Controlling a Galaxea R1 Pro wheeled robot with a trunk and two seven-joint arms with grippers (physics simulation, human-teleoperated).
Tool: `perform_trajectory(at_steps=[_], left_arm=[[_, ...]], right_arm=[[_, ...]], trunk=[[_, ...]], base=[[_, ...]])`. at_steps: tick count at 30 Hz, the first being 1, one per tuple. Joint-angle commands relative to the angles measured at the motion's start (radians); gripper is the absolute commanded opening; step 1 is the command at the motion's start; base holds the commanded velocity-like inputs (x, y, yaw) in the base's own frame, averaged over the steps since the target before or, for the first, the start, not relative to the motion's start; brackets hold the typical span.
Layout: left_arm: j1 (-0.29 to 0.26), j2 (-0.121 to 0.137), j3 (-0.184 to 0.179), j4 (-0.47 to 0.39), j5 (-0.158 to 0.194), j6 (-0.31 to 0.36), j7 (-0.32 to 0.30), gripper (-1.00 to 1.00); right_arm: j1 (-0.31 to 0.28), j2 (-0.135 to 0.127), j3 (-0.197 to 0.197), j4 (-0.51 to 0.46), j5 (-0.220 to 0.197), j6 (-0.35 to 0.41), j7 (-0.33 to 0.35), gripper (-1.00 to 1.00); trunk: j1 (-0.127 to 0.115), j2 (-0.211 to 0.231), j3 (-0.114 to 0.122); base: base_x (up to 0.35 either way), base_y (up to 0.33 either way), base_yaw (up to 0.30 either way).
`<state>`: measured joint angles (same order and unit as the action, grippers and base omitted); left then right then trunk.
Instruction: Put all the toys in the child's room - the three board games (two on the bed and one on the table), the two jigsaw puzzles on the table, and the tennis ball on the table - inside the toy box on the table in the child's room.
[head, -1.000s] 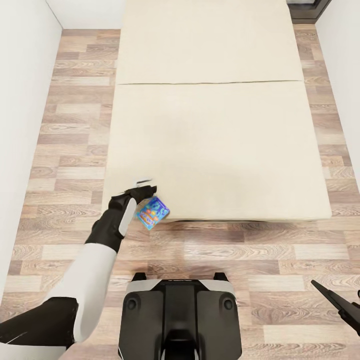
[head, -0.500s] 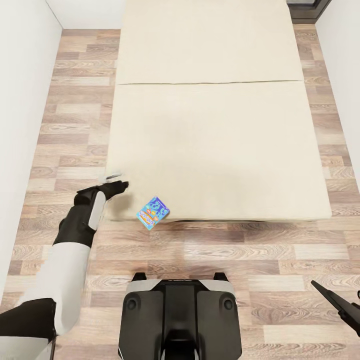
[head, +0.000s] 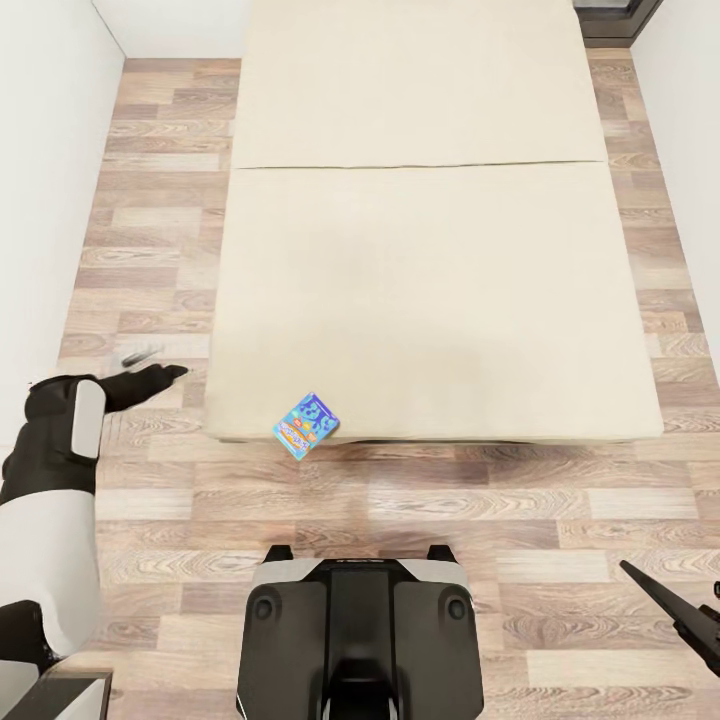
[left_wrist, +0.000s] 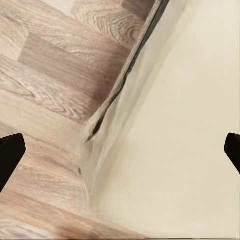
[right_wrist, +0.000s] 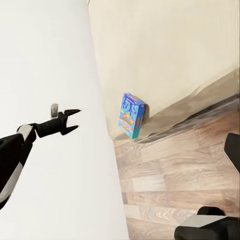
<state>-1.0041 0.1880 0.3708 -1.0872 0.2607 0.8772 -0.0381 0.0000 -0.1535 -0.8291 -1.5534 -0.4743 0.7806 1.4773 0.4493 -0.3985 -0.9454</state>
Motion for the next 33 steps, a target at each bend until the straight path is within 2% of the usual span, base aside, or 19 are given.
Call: perform_trajectory(at_steps=[1,6,7,8,13,17,18,21,25,33], left_arm=[[0.002,0.023,0.011,0.0,0.006,0.019,-0.035,1.0],[0.041,0.142,0.035,0.009,0.019,0.079,-0.216,1.0],[0.041,0.142,0.035,0.009,0.019,0.079,-0.216,1.0],[0.055,0.163,0.037,0.012,0.021,0.089,-0.258,1.0],[0.152,0.257,0.049,0.025,0.023,0.119,-0.489,1.0],[0.258,0.309,0.068,0.029,0.019,0.121,-0.677,1.0],[0.258,0.309,0.068,0.029,0.019,0.121,-0.677,1.0],[0.342,0.328,0.091,0.03,0.016,0.117,-0.787,1.0],[0.433,0.34,0.125,0.03,0.014,0.095,-0.872,1.0],[0.511,0.343,0.16,0.031,0.012,0.043,-0.923,1.0]], right_arm=[[0.0,0.001,0.001,0.0,-0.002,0.009,-0.007,1.0],[0.0,0.003,0.006,0.0,0.005,0.006,-0.041,1.0],[0.0,0.003,0.006,0.0,0.005,0.006,-0.041,1.0],[0.0,0.004,0.007,-0.001,0.008,0.006,-0.046,1.0],[0.0,0.005,0.018,-0.002,0.027,0.009,-0.07,1.0],[0.0,0.006,0.042,-0.002,0.058,0.015,-0.099,1.0],[0.0,0.006,0.042,-0.002,0.058,0.015,-0.099,1.0],[0.0,0.007,0.064,-0.002,0.078,0.017,-0.127,1.0],[0.0,0.008,0.09,-0.004,0.092,0.018,-0.165,1.0],[-0.001,0.009,0.129,-0.006,0.099,0.017,-0.247,1.0]], trunk=[[0.001,-0.001,-0.001],[0.001,-0.001,-0.001],[0.001,-0.001,-0.001],[0.001,-0.001,-0.001],[0.001,-0.001,-0.001],[0.001,-0.001,-0.001],[0.001,-0.001,-0.001],[0.001,-0.001,-0.001],[0.001,-0.001,-0.001],[0.001,-0.001,-0.001]], base=[[0.0,0.0,0.0],[0.0,0.0,0.0],[0.0,0.0,0.0],[0.0,0.0,0.0],[0.0,0.0,0.0],[0.0,0.0,0.0],[0.0,0.0,0.0],[0.0,0.0,0.0],[0.0,0.0,0.0],[0.022,0.041,0.0]])
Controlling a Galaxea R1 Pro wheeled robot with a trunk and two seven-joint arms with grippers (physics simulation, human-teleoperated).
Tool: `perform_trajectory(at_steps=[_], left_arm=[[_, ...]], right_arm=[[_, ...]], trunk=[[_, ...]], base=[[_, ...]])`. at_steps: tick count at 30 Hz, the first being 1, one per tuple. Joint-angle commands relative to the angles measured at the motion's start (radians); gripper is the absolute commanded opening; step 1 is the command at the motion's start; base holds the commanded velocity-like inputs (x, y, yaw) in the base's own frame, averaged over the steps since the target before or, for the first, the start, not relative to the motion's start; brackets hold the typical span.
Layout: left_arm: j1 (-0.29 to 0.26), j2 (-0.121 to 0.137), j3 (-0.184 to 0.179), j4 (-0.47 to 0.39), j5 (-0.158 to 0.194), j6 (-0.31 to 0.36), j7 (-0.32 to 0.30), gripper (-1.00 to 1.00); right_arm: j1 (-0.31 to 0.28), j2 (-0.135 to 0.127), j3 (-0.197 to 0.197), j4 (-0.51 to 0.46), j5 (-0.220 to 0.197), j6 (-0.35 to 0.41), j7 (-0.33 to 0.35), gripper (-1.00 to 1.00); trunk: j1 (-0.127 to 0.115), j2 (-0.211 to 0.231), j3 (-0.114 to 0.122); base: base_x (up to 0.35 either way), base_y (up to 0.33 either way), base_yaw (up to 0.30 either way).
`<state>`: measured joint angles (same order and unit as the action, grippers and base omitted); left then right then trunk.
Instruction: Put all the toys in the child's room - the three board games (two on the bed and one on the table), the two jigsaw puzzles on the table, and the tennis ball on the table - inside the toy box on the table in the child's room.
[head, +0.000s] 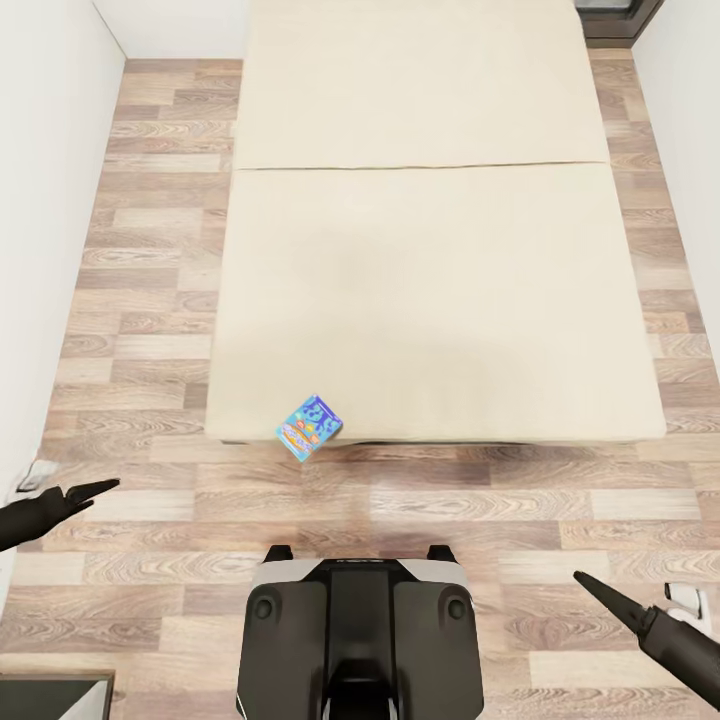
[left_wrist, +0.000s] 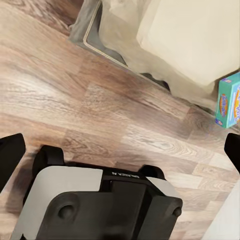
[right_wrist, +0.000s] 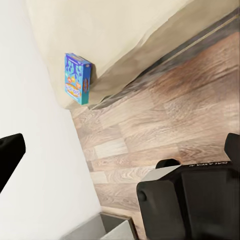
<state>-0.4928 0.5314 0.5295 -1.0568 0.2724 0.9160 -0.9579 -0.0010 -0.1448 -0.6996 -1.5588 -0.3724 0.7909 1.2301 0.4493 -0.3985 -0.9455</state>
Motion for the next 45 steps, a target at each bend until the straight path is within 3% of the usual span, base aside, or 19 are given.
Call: perform_trajectory(at_steps=[1,8,21,28,35,45], left_arm=[[0.004,0.001,0.003,0.0,0.001,0.001,-0.006,1.0],[0.018,0.006,0.011,0.0,0.002,-0.012,-0.012,1.0],[0.022,0.005,0.01,0.001,0.002,-0.019,-0.016,1.0],[0.022,0.003,0.009,0.001,0.006,-0.02,-0.021,1.0],[0.022,0.003,0.009,0.0,0.005,-0.02,-0.043,1.0],[0.022,0.004,0.009,0.0,0.001,-0.019,-0.052,1.0]], right_arm=[[0.0,0.0,0.005,0.0,-0.003,0.007,-0.012,1.0],[0.0,0.001,0.039,0.001,-0.011,0.006,-0.081,1.0],[-0.001,0.002,0.117,0.004,-0.016,0.005,-0.112,1.0],[-0.01,0.002,0.164,0.018,-0.02,0.006,-0.175,1.0],[-0.063,0.003,0.194,0.079,-0.022,0.009,-0.244,1.0],[-0.167,0.001,0.25,0.211,-0.021,0.001,-0.264,1.0]], trunk=[[0.001,-0.001,-0.001],[0.001,-0.001,-0.001],[0.001,-0.001,-0.001],[0.001,-0.001,-0.001],[0.001,-0.001,-0.001],[0.001,-0.001,-0.001]], base=[[0.076,0.156,0.0],[0.105,0.216,0.0],[0.142,0.258,0.0],[0.079,0.147,0.0],[-0.032,0.039,0.0],[-0.112,0.027,0.0]])
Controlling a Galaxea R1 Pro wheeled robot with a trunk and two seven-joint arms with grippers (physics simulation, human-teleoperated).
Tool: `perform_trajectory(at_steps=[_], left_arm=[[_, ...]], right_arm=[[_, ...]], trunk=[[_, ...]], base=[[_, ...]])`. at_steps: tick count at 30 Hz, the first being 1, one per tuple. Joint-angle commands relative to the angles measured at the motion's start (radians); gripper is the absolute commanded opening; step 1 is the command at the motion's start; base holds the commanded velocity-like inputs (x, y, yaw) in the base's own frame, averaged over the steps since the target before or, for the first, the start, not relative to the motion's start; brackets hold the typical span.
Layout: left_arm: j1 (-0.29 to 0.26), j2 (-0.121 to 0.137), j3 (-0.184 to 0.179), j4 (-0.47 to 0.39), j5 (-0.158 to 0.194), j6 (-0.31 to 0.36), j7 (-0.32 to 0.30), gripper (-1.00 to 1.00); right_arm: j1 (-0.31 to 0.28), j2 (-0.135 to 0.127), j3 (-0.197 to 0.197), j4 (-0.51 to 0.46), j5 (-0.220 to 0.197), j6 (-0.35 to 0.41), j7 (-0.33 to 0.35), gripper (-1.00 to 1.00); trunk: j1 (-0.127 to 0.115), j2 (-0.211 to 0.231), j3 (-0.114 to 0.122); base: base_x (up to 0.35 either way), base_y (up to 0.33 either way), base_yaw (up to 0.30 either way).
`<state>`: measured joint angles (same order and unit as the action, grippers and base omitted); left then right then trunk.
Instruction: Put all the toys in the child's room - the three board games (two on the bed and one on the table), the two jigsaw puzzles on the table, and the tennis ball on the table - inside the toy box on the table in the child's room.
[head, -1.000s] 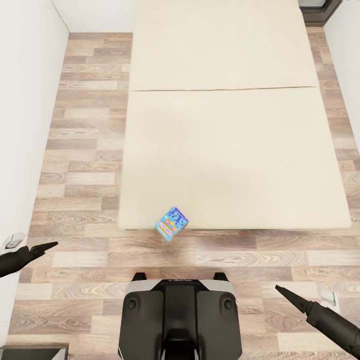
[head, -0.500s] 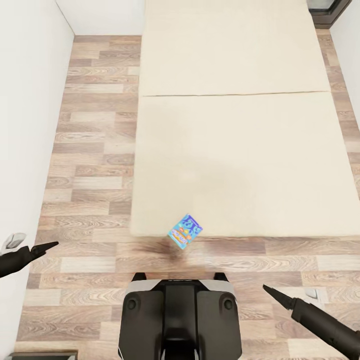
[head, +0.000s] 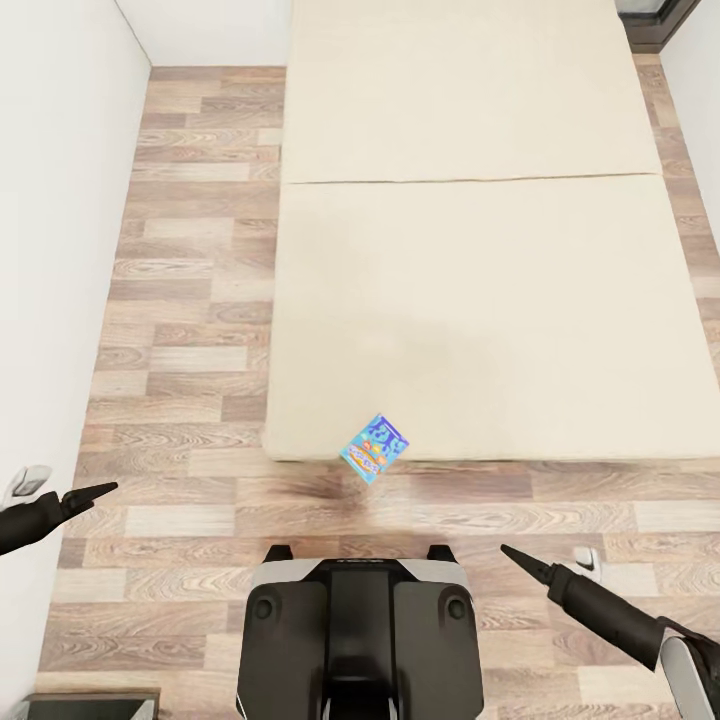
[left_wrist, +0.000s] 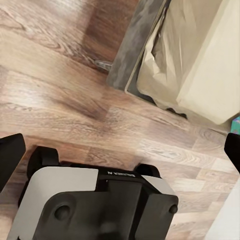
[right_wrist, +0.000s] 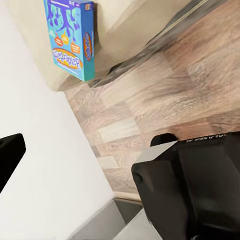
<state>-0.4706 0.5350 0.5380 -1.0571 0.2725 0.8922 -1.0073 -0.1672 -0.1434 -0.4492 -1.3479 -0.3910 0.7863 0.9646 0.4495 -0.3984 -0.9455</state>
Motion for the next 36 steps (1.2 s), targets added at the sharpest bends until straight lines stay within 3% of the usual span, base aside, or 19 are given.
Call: perform_trajectory(at_steps=[1,9,24,36], left_arm=[[0.0,0.0,0.001,0.0,0.001,0.005,-0.003,1.0],[0.0,0.002,0.002,0.0,0.0,0.006,-0.004,1.0],[0.0,0.002,0.002,0.0,-0.001,0.007,-0.004,1.0],[0.0,0.002,0.002,-0.001,0.0,0.006,-0.004,1.0]], right_arm=[[-0.011,0.0,0.006,0.009,-0.002,0.004,0.001,1.0],[-0.08,0.0,0.036,0.077,0.004,-0.016,-0.002,1.0],[-0.27,0.001,0.102,0.347,0.004,-0.091,-0.003,1.0],[-0.328,0.002,0.11,0.421,0.013,-0.12,-0.005,1.0]], trunk=[[0.0,-0.002,-0.001],[0.0,-0.002,-0.001],[0.0,-0.002,-0.001],[0.0,-0.002,-0.001]], base=[[-0.034,0.008,0.0],[-0.03,0.006,0.0],[-0.048,0.045,0.0],[-0.004,0.004,0.0]])
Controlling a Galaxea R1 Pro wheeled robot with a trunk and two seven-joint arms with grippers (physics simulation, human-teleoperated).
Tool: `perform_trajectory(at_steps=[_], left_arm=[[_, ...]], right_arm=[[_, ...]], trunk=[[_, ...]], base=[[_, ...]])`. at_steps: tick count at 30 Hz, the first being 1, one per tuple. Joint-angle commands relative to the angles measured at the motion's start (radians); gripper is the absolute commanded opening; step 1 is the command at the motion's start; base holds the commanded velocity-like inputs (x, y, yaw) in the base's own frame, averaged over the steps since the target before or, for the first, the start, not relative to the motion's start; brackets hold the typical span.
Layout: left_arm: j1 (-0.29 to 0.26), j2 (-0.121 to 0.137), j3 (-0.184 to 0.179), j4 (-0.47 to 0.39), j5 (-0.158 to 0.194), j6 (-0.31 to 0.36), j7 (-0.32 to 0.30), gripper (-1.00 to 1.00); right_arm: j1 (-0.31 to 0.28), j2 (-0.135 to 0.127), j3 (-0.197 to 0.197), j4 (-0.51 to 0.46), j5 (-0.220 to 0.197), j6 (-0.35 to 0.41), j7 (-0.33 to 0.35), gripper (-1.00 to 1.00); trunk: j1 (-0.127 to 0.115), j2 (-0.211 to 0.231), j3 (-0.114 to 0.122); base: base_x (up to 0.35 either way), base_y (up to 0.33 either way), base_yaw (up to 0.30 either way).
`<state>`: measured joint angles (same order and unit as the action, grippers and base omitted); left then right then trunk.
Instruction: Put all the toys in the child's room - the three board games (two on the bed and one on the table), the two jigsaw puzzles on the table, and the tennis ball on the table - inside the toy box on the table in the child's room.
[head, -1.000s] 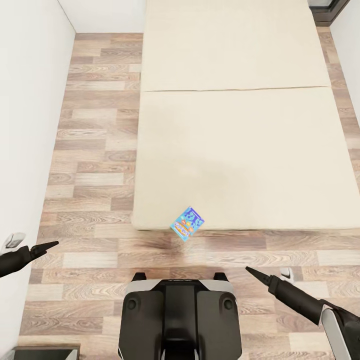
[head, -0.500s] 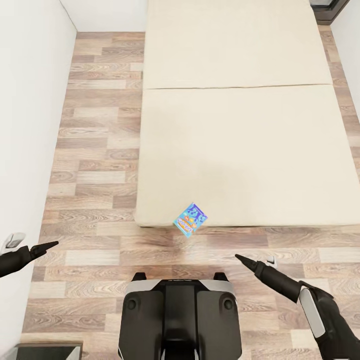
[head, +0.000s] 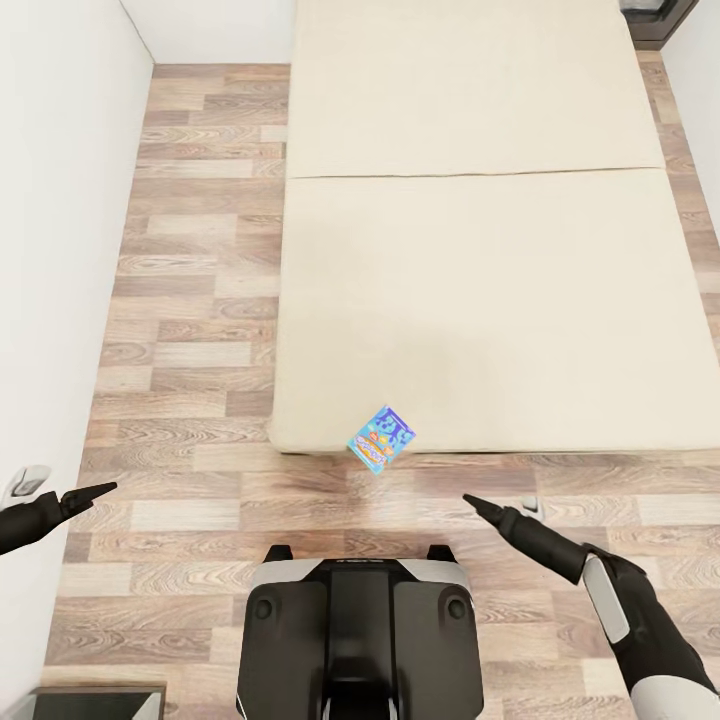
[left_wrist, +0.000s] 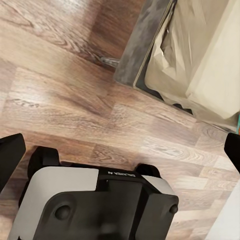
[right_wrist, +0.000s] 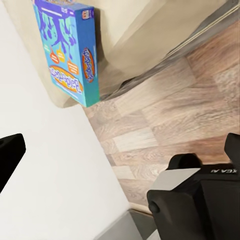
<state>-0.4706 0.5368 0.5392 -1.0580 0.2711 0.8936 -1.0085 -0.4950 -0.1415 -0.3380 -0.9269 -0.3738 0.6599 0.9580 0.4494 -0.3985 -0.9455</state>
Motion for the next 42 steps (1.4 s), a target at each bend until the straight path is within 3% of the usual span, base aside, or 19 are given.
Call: perform_trajectory(at_steps=[1,8,15,20,33,42], left_arm=[[0.0,0.0,0.001,0.0,0.001,0.005,-0.002,1.0],[0.0,0.0,0.001,0.0,0.002,0.005,-0.003,1.0],[0.0,0.001,0.002,-0.001,0.007,0.008,-0.006,1.0],[0.0,0.001,0.002,-0.003,0.009,0.01,-0.019,1.0],[0.001,0.002,0.001,-0.008,-0.001,0.012,-0.131,1.0],[0.001,0.004,0.001,-0.008,-0.003,0.014,-0.15,1.0]], right_arm=[[-0.002,0.001,0.0,0.002,-0.003,0.0,0.0,1.0],[-0.008,0.033,0.039,0.012,0.0,-0.081,-0.01,1.0],[-0.023,0.049,0.073,0.032,-0.002,-0.115,-0.011,1.0],[-0.045,0.048,0.081,0.071,-0.006,-0.12,-0.004,1.0],[-0.108,0.052,0.087,0.18,-0.007,-0.132,0.03,1.0],[-0.117,0.043,0.088,0.188,-0.013,-0.136,0.094,1.0]], trunk=[[0.001,-0.001,-0.001],[0.001,-0.001,-0.001],[0.001,-0.001,-0.001],[0.001,-0.001,-0.001],[0.001,-0.001,-0.001],[0.035,-0.064,-0.029]], base=[[0.0,0.0,0.0],[0.0,0.016,0.0],[0.0,0.007,0.0],[0.0,0.002,0.0],[0.0,0.0,0.0],[0.0,0.0,0.0]])
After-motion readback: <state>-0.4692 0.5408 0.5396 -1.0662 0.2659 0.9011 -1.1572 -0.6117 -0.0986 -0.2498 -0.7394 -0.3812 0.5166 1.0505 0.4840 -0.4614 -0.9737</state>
